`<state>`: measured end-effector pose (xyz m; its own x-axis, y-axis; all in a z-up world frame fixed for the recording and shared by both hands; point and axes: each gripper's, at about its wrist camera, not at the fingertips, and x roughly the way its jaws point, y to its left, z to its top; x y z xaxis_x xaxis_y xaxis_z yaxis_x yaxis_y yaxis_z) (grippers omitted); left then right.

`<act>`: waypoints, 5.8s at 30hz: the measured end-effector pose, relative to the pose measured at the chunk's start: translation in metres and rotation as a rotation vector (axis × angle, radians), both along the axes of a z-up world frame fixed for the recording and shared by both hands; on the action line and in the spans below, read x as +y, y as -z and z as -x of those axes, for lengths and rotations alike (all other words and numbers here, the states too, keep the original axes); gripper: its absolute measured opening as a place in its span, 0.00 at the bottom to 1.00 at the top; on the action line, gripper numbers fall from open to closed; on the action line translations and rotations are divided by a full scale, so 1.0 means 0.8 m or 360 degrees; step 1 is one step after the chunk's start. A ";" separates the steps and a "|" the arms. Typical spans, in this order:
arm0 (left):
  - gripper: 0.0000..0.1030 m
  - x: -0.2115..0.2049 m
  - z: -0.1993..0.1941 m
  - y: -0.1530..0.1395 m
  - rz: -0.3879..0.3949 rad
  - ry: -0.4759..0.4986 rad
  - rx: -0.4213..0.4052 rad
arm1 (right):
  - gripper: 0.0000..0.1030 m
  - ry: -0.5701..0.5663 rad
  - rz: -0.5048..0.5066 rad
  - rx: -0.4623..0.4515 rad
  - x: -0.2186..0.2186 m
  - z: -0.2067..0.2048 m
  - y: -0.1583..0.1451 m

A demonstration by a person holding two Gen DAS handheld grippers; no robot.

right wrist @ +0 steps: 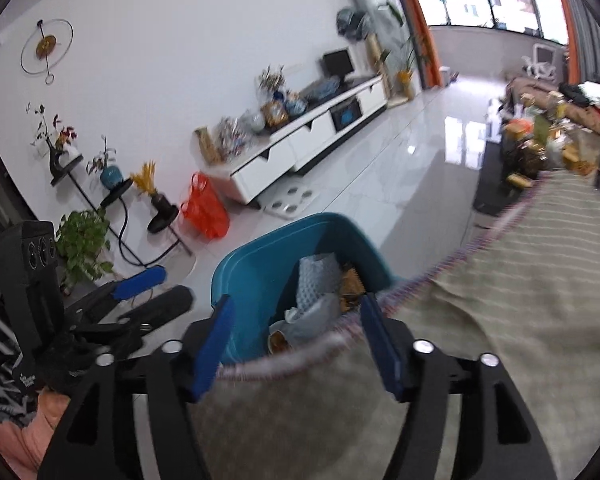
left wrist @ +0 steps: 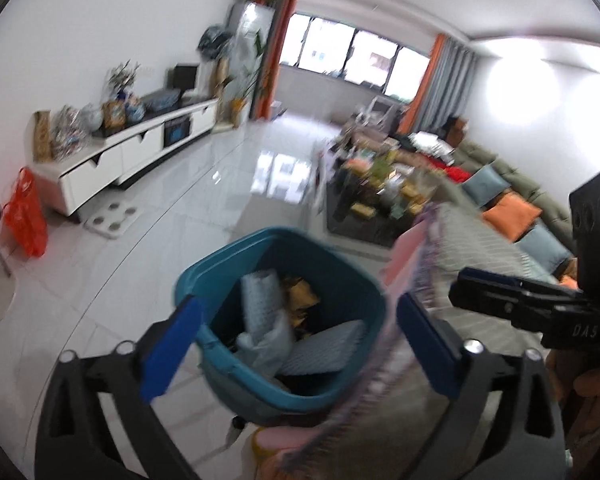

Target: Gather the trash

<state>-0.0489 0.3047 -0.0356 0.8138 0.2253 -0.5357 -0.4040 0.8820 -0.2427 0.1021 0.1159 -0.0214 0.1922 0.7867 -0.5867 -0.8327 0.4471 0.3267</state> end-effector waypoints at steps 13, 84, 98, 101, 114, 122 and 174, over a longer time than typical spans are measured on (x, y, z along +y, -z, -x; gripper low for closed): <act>0.97 -0.173 -0.037 -0.018 -0.0106 0.0398 -0.0215 | 0.97 0.0748 -0.0035 -0.0330 -0.230 0.069 -0.006; 0.97 -0.381 -0.051 -0.038 -0.0504 0.0612 -0.0505 | 0.97 0.1756 -0.0004 -0.0798 -0.427 0.153 -0.019; 0.97 -0.381 -0.054 -0.037 -0.0508 0.0600 -0.0507 | 0.97 0.1759 -0.0006 -0.0807 -0.426 0.153 -0.022; 0.97 -0.380 -0.054 -0.036 -0.0510 0.0598 -0.0509 | 0.97 0.1763 -0.0006 -0.0810 -0.426 0.153 -0.022; 0.97 -0.381 -0.054 -0.034 -0.0518 0.0573 -0.0509 | 0.97 0.1767 -0.0005 -0.0811 -0.426 0.154 -0.022; 0.97 -0.380 -0.055 -0.032 -0.0516 0.0564 -0.0506 | 0.97 0.1767 -0.0005 -0.0815 -0.427 0.155 -0.022; 0.97 -0.378 -0.054 -0.028 -0.0520 0.0552 -0.0509 | 0.97 0.1777 -0.0016 -0.0827 -0.428 0.159 -0.025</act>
